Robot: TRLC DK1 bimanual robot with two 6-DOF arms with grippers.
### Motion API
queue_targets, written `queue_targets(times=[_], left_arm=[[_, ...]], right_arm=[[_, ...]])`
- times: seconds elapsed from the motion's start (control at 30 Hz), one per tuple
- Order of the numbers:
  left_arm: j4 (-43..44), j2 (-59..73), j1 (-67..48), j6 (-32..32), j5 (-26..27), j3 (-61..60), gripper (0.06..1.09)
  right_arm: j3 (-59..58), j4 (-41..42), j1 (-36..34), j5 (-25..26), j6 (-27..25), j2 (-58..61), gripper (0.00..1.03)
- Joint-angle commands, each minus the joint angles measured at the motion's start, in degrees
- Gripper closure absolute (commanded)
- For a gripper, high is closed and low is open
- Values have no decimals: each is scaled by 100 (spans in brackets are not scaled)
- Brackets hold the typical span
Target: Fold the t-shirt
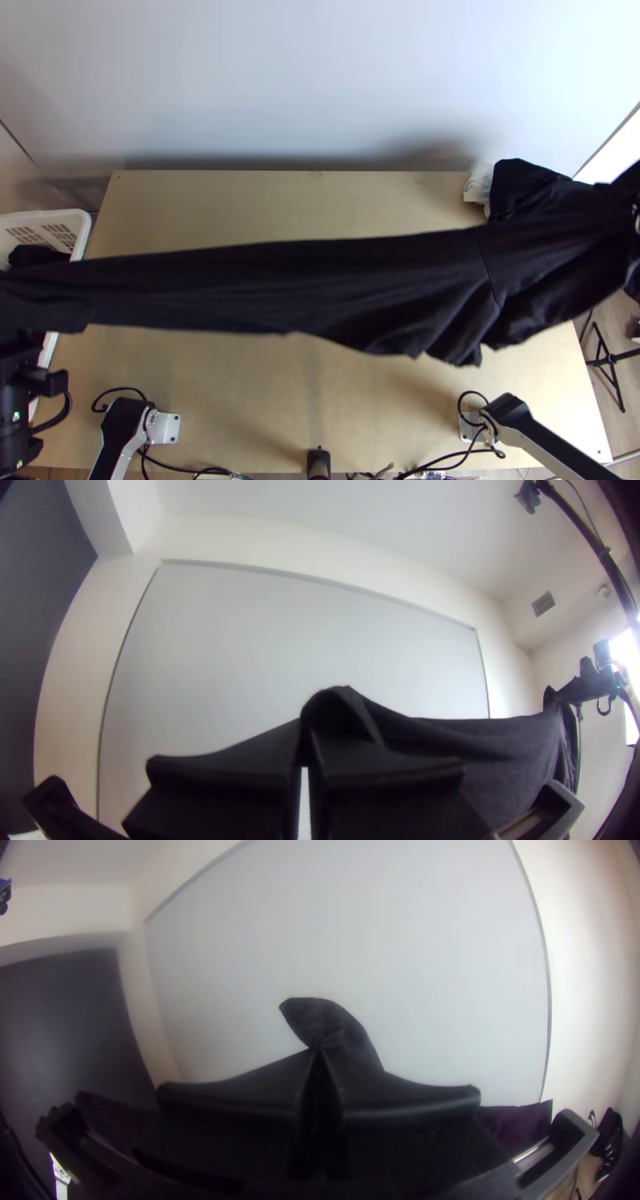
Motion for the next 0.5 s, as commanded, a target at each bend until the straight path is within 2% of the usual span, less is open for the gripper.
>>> queue_targets(times=[0.0,0.2,0.33,0.47], left_arm=[[-481,-371,-46,-73,109,-140,105],[-173,-380,-186,-64,390,-1292,105],[565,-72,-336,-64,513,-2241,105],[1813,587,-327,15,504,-3181,105]], right_arm=[[-536,-302,-52,-156,359,-158,100],[-2197,489,115,-288,596,194,100],[-3471,1755,265,-305,587,677,100],[-4350,3284,177,-349,605,1670,100]])
